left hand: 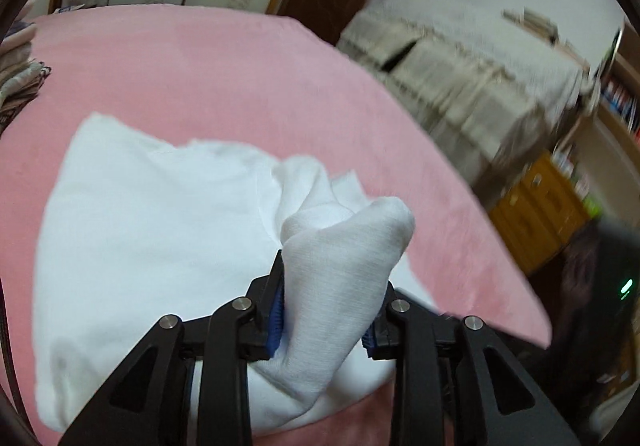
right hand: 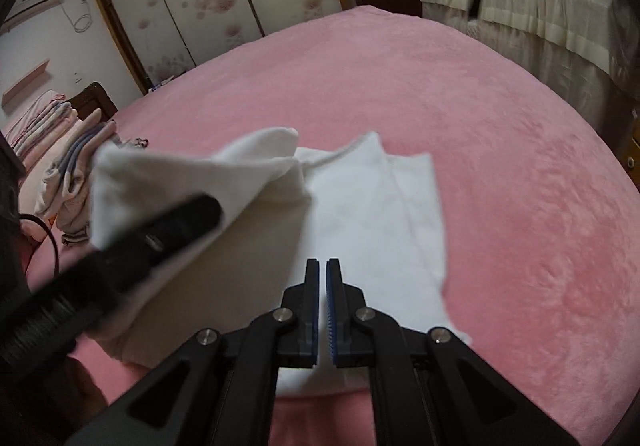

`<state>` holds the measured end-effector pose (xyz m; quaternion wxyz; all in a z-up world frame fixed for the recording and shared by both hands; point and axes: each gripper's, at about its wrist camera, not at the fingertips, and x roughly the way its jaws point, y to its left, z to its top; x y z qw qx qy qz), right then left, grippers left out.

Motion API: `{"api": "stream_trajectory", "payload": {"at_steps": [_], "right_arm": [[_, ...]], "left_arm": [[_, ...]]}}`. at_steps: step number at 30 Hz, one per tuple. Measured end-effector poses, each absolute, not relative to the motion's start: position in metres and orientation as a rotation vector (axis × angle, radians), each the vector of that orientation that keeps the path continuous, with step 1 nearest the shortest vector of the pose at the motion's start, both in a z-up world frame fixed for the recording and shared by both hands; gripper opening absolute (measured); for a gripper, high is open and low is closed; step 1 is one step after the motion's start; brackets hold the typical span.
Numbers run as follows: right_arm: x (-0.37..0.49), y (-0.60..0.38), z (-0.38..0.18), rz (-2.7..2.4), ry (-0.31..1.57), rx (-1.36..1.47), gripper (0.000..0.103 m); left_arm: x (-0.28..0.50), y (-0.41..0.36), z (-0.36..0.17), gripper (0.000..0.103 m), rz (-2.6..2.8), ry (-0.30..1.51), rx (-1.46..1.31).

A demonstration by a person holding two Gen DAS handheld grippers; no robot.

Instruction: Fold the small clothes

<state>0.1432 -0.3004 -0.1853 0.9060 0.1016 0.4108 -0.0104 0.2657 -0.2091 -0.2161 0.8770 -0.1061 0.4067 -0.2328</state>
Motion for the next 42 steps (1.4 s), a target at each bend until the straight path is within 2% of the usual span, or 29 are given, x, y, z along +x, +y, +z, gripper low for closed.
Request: {"api": "stream_trajectory", "payload": {"at_steps": [3, 9, 13, 19, 20, 22, 26, 28, 30, 31, 35, 37, 39, 42], "right_arm": [[0.142, -0.315, -0.197, -0.039, 0.873, 0.218, 0.002], [0.135, -0.325, -0.205, 0.004, 0.892, 0.264, 0.000], [0.134, -0.330, -0.199, 0.024, 0.888, 0.304, 0.001], [0.131, -0.340, -0.188, 0.021, 0.881, 0.312, 0.004], [0.129, -0.341, -0.188, 0.028, 0.883, 0.318, 0.004], [0.127, -0.345, -0.187, 0.035, 0.888, 0.329, 0.004], [0.124, -0.349, -0.180, 0.050, 0.883, 0.373, 0.004], [0.120, -0.353, -0.178, 0.067, 0.882, 0.413, 0.008], [0.117, -0.356, -0.176, 0.079, 0.876, 0.456, 0.026], [0.116, -0.357, -0.174, 0.085, 0.870, 0.479, 0.029], [0.115, -0.357, -0.173, 0.125, 0.876, 0.532, 0.031], [0.115, -0.354, -0.175, 0.161, 0.892, 0.561, 0.036], [0.116, -0.349, -0.180, 0.189, 0.919, 0.578, 0.046], [0.118, -0.343, -0.188, 0.198, 0.953, 0.589, 0.047]], "left_arm": [[0.262, -0.219, -0.217, 0.027, -0.489, 0.856, -0.210], [0.251, -0.225, -0.180, 0.028, -0.515, 0.759, -0.230], [0.246, -0.234, -0.183, 0.055, -0.559, 0.786, -0.214], [0.234, -0.232, -0.206, 0.068, -0.591, 0.875, -0.273], [0.232, -0.229, -0.203, 0.069, -0.599, 0.874, -0.279], [0.225, -0.225, -0.194, 0.078, -0.628, 0.867, -0.297], [0.210, -0.200, -0.168, 0.082, -0.642, 0.822, -0.332], [0.205, -0.183, -0.157, 0.087, -0.610, 0.796, -0.339], [0.203, -0.163, -0.151, 0.088, -0.555, 0.779, -0.338], [0.203, -0.151, -0.150, 0.089, -0.520, 0.778, -0.335], [0.205, -0.114, -0.160, 0.090, -0.381, 0.799, -0.318], [0.204, -0.099, -0.172, 0.090, -0.314, 0.830, -0.297], [0.203, -0.088, -0.185, 0.090, -0.276, 0.868, -0.299], [0.202, -0.076, -0.203, 0.090, -0.242, 0.923, -0.333]]}}
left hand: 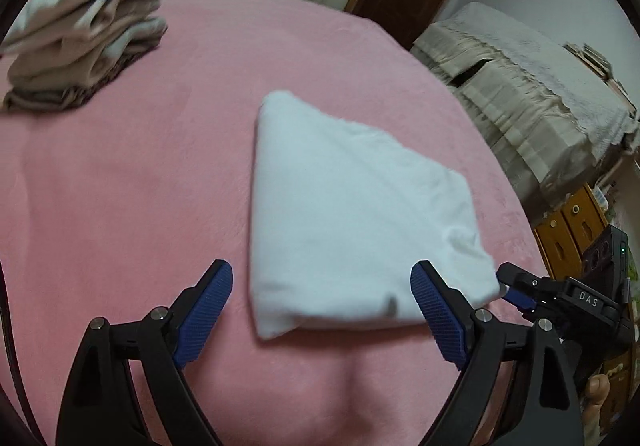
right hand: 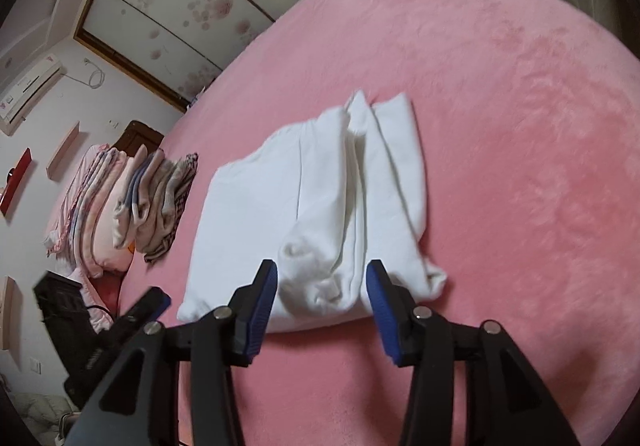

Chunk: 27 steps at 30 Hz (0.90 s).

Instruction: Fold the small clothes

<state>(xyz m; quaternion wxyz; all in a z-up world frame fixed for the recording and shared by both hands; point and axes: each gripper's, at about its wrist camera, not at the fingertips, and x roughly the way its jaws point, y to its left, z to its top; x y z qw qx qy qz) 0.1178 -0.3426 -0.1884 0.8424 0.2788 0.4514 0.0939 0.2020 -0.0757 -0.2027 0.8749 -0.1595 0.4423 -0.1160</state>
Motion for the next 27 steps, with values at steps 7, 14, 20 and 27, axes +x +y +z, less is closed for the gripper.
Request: {"api": "stream_trajectory", "payload": {"at_steps": [7, 14, 20, 27], "right_arm": [[0.126, -0.339, -0.201, 0.215, 0.992, 0.658, 0.052], [0.132, -0.333, -0.207, 0.208, 1.030, 0.666, 0.060], [0.135, -0.318, -0.204, 0.203, 1.043, 0.532, 0.031], [0.127, -0.292, -0.158, 0.205, 0.896, 0.262, 0.021]], "left_arm": [[0.206, -0.079, -0.213, 0.090, -0.247, 0.944, -0.337], [0.210, -0.089, -0.218, 0.090, -0.263, 0.962, -0.343], [0.211, -0.094, -0.220, 0.090, -0.267, 0.973, -0.326], [0.213, -0.097, -0.215, 0.090, -0.265, 0.956, -0.327]]}}
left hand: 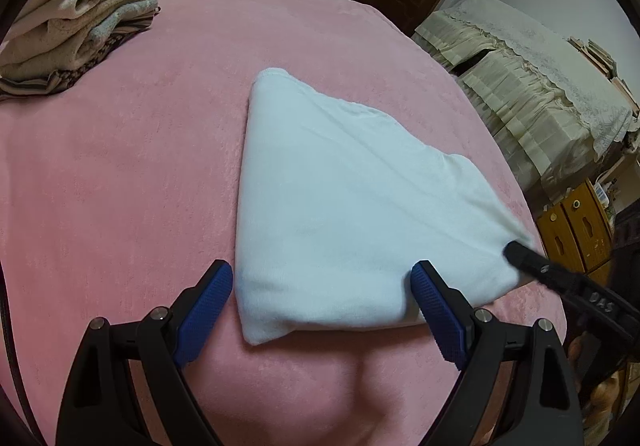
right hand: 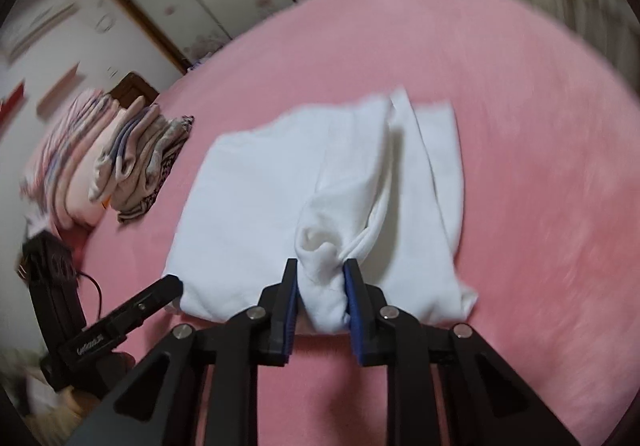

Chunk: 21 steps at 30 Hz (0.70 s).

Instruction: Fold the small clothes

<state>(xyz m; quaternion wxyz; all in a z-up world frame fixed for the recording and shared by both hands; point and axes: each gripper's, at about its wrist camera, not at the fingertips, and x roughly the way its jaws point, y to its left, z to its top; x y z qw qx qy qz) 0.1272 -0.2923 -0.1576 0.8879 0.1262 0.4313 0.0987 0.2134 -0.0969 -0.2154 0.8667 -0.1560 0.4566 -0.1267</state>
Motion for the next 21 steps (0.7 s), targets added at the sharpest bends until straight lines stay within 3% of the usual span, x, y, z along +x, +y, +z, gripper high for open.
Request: {"api": "stream_trajectory", "payload": {"at_steps": [7, 13, 21], "right_arm": [[0.116, -0.286, -0.122, 0.148, 0.773, 0.060, 0.021], [0.115, -0.319, -0.163, 0.055, 0.864, 0.108, 0.021], [0.104, -0.327, -0.176, -0.024, 0.825, 0.111, 0.021]], "left_arm": [[0.221, -0.105, -0.214, 0.090, -0.290, 0.949, -0.322], [0.228, -0.112, -0.230, 0.091, -0.297, 1.007, -0.325], [0.229, -0.116, -0.237, 0.096, -0.285, 1.016, -0.305]]}}
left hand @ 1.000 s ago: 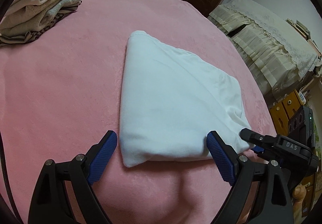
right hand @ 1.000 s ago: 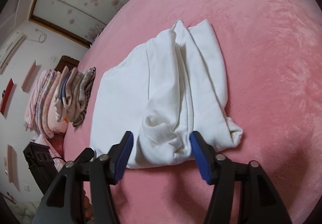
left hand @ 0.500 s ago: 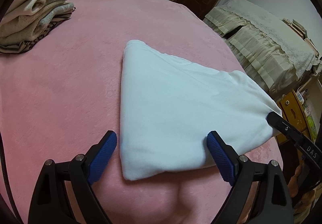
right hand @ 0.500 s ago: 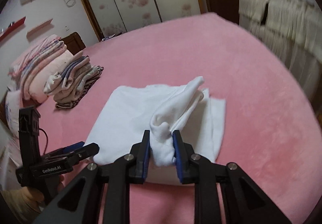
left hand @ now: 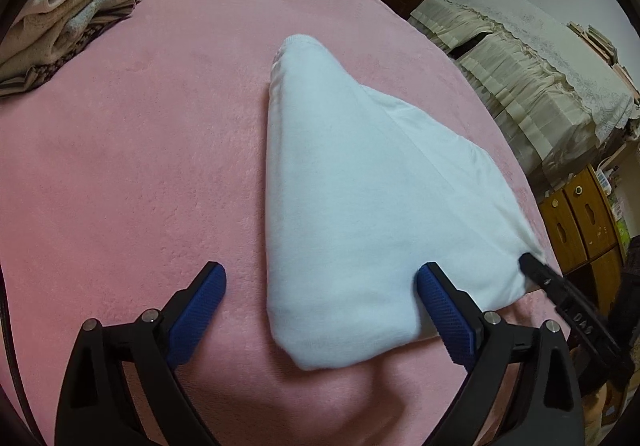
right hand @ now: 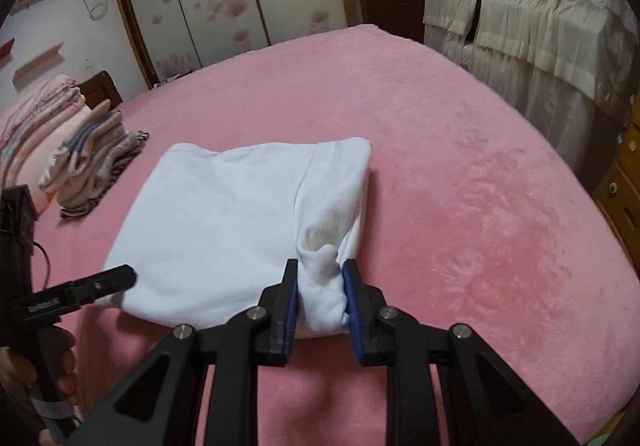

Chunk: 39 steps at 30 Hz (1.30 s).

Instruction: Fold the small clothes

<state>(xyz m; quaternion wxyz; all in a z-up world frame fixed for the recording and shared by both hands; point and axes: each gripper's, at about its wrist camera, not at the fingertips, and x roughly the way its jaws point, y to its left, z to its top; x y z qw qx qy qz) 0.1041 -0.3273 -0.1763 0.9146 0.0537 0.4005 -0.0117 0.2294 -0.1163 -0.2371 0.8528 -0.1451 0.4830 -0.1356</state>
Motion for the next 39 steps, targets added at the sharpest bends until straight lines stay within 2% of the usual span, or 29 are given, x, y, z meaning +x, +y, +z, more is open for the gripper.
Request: {"api": "stream_trajectory", "payload": {"at_steps": [4, 6, 8, 20, 22, 24, 26, 28, 31, 34, 36, 39], "right_arm": [[0.106, -0.337, -0.187, -0.020, 0.858, 0.155, 0.027], [0.107, -0.340, -0.184, -0.026, 0.855, 0.163, 0.038], [0.105, -0.341, -0.181, -0.043, 0.853, 0.156, 0.043], [0.087, -0.300, -0.145, -0.062, 0.697, 0.015, 0.043], [0.088, -0.289, -0.144, -0.010, 0.695, 0.005, 0.039], [0.091, -0.277, -0.149, 0.040, 0.721, -0.017, 0.022], [0.094, -0.267, -0.158, 0.065, 0.754, -0.041, 0.015], [0.096, -0.263, -0.164, 0.080, 0.776, -0.045, 0.012], [0.099, -0.266, -0.176, 0.074, 0.818, -0.044, 0.012], [0.101, -0.277, -0.183, 0.026, 0.844, -0.047, 0.012], [0.102, -0.289, -0.185, 0.010, 0.855, -0.037, 0.004], [0.099, -0.300, -0.182, 0.011, 0.851, -0.021, 0.000]], "left_arm": [[0.227, -0.115, -0.244, 0.097, -0.273, 1.019, -0.289], [0.226, -0.116, -0.244, 0.097, -0.269, 1.018, -0.282], [0.226, -0.117, -0.242, 0.097, -0.264, 1.019, -0.277], [0.210, -0.129, -0.210, 0.097, -0.214, 0.953, -0.163], [0.207, -0.129, -0.200, 0.097, -0.222, 0.920, -0.162], [0.203, -0.132, -0.190, 0.096, -0.246, 0.881, -0.166], [0.202, -0.133, -0.185, 0.089, -0.261, 0.866, -0.164], [0.204, -0.138, -0.184, 0.077, -0.281, 0.873, -0.159], [0.208, -0.154, -0.192, 0.065, -0.324, 0.913, -0.137], [0.210, -0.161, -0.204, 0.063, -0.327, 0.924, -0.086], [0.213, -0.162, -0.212, 0.059, -0.315, 0.936, -0.064], [0.213, -0.159, -0.218, 0.059, -0.312, 0.941, -0.060]]}}
